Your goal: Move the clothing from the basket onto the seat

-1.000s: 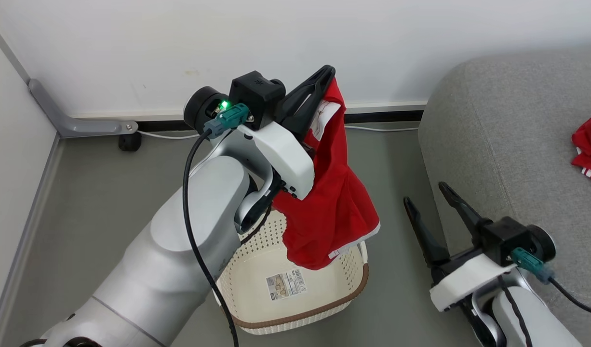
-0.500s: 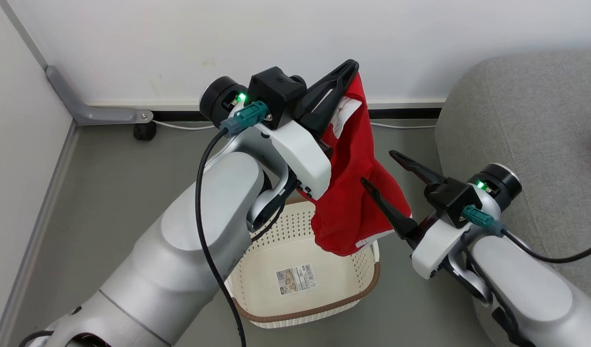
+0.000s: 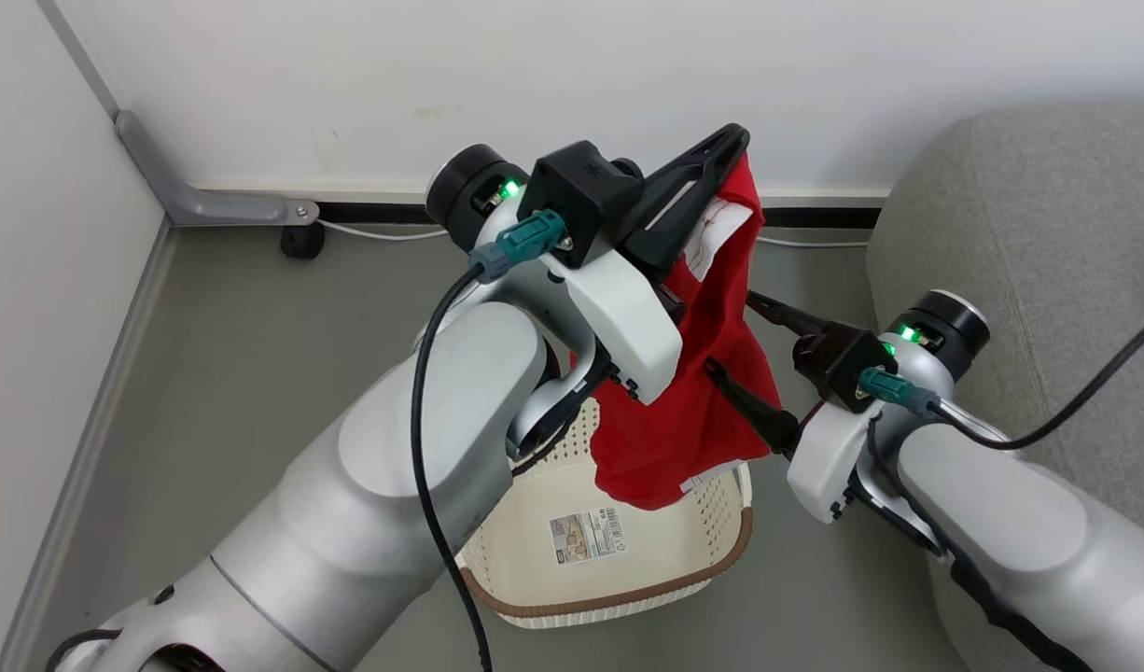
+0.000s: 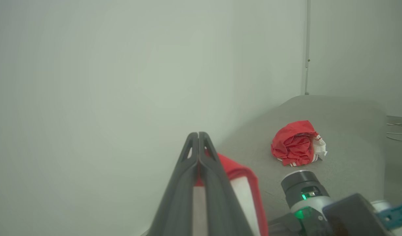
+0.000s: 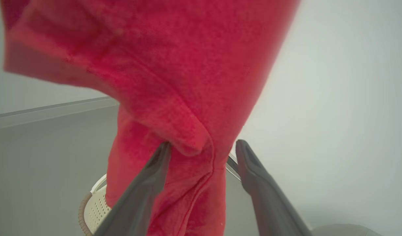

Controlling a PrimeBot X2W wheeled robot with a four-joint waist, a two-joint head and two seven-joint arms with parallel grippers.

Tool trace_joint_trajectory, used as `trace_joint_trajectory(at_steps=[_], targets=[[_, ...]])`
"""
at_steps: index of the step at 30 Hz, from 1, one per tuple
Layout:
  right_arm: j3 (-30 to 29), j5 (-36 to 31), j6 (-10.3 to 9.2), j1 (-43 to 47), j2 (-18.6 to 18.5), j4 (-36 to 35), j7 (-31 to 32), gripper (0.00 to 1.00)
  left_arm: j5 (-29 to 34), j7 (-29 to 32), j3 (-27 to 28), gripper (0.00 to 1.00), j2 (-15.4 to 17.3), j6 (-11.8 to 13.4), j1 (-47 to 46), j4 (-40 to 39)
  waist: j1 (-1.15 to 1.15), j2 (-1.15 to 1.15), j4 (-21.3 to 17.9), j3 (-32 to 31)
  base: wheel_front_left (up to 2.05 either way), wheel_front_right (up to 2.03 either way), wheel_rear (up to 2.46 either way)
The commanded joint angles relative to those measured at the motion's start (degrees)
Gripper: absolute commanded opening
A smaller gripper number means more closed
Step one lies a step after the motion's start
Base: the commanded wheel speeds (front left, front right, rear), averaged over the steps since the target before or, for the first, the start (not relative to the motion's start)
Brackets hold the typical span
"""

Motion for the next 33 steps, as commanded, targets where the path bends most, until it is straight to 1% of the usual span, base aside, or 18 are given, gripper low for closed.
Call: trace_joint_trajectory(at_steps=[1,8,9,11,14,19,20,21,22,28,33], targets=[[1.21,1.79,0.23,-1.48,0.47,0.01,-0.35,1.0,-0.6,-0.25,1.22,0.0,0.75,0.54,-3.43,-1.8,0.0,0.0,0.26,0.04,0.0,0.0,0.0],[9.51,8.63,0.23,-5.56,1.72,3.88,-0.35,1.0,-1.16,-0.1,-1.3,0.0,0.65,0.98,-3.57,-3.35,0.0,0.0,1.32,0.28,0.0,0.0,0.0],[10.2,9.71,0.23,-5.95,2.0,4.14,-0.35,0.95,-1.28,-0.14,-1.61,0.0,0.64,1.07,-3.54,-3.48,0.0,0.0,1.41,0.33,0.0,0.0,0.0],[10.98,11.42,0.23,-6.57,2.42,4.25,-0.35,0.0,-1.55,-0.22,-2.1,0.0,0.63,1.26,-3.44,-3.59,0.0,0.0,1.48,0.44,0.0,0.0,0.0],[11.21,12.68,0.23,-7.04,2.49,4.0,-0.35,0.0,-1.97,-0.33,-2.44,0.0,0.62,1.54,-3.34,-3.21,0.0,0.0,1.33,0.69,0.0,0.0,0.0],[9.58,12.78,0.23,-6.74,1.68,3.02,-0.35,0.0,-2.35,-1.59,-2.34,0.0,0.62,1.99,-3.16,-2.02,0.0,0.0,0.52,0.96,0.0,0.0,0.0],[9.24,12.64,0.23,-6.59,1.55,2.7,-0.35,0.0,-2.37,-1.92,-2.33,0.3,0.62,2.03,-3.09,-1.65,0.0,0.0,0.24,0.99,0.0,0.0,0.0],[8.79,12.64,0.23,-6.37,1.44,2.48,-0.35,0.0,-2.36,-2.18,-2.39,0.8,0.62,2.02,-2.98,-1.21,0.0,0.0,-0.02,1.01,0.0,0.0,0.0],[8.27,12.54,0.23,-6.21,1.33,2.15,-0.35,0.0,-2.47,-2.46,-2.34,1.0,0.63,1.94,-2.86,-0.73,0.0,0.0,-0.31,1.03,0.0,0.0,0.0],[6.21,11.51,0.23,-4.78,0.66,0.57,-0.35,0.0,-2.74,-3.72,-2.58,1.0,0.83,1.06,-2.27,2.06,0.0,0.0,-2.35,0.77,0.0,0.0,0.0],[3.36,11.07,0.23,-2.74,0.45,-0.76,-0.35,0.0,-3.55,-4.74,-2.47,1.0,0.88,0.45,-0.86,3.75,0.0,0.0,-5.05,0.3,0.0,0.0,0.0]])
